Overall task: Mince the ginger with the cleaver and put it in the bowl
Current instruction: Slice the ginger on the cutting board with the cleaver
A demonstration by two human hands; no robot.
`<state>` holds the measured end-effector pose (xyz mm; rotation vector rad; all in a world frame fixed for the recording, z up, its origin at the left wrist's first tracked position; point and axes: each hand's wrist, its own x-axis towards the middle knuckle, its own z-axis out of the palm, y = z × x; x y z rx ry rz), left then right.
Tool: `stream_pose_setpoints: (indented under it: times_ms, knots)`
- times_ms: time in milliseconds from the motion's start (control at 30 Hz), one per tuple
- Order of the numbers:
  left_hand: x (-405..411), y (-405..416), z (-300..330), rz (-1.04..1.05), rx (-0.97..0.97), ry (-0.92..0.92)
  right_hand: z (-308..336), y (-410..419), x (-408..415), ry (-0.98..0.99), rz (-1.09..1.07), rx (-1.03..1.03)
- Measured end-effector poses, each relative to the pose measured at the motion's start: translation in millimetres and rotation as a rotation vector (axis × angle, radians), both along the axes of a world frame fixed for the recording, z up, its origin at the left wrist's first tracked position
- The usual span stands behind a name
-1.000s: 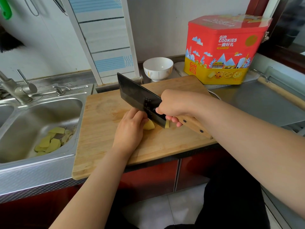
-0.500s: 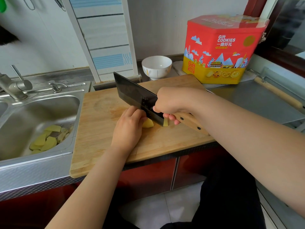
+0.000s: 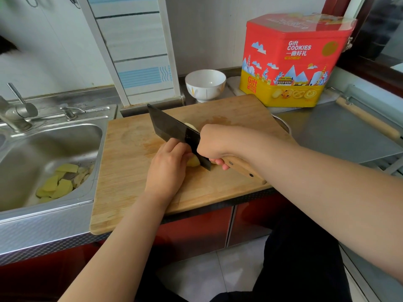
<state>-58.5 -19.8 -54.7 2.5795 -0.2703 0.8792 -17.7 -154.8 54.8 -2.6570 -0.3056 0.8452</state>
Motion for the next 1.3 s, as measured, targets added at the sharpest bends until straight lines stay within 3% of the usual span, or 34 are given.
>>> stream_pose_setpoints:
  times_ms: [333, 733, 1300]
  knots:
    - [-3, 0, 3, -0.005, -0.010, 0.028, 0, -27, 4, -0.035, -0.033, 0.187]
    - [-4, -1, 5, -0.021, -0.026, 0.018, 26, -13, -1, -0.099, 0.004, 0.146]
    - [-2, 0, 3, -0.024, -0.005, 0.004, 8, 7, -4, 0.014, -0.009, 0.004]
